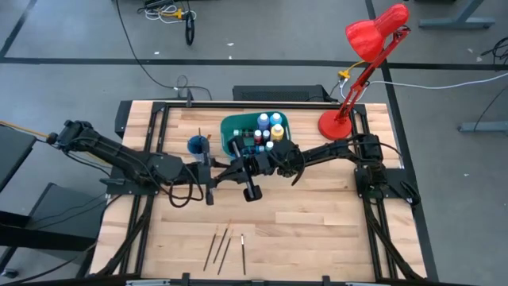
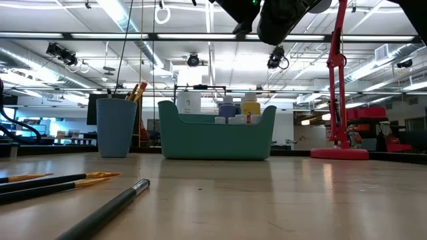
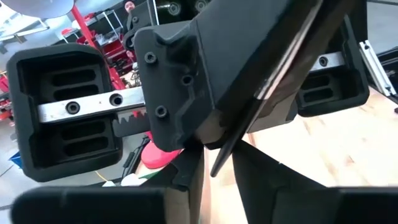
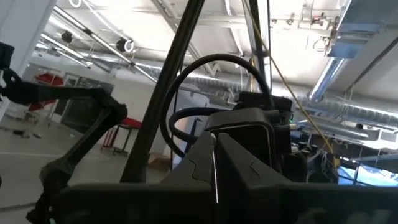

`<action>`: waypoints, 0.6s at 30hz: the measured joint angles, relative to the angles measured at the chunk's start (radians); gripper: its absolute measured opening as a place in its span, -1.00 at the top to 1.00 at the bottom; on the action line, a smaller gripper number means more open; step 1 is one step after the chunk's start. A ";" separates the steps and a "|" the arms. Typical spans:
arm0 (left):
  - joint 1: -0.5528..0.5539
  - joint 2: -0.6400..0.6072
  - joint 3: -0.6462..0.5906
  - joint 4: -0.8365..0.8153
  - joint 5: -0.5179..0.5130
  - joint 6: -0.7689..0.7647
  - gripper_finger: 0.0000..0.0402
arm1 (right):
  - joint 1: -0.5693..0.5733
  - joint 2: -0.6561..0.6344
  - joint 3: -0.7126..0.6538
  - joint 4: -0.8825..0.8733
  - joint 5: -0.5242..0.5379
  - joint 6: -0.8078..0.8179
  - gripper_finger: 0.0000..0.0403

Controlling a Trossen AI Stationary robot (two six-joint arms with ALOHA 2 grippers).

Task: Pick & Place Paint Supplies
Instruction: Put the silver paint brush into the blue cup

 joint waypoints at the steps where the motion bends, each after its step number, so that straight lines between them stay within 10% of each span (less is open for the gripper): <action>1: 0.000 0.000 0.000 0.004 0.000 0.000 0.58 | 0.000 0.000 0.000 -0.001 -0.001 -0.005 0.97; 18: -0.013 -0.008 0.006 -0.085 -0.125 -0.116 0.86 | -0.004 0.005 -0.003 -0.031 0.121 -0.016 0.65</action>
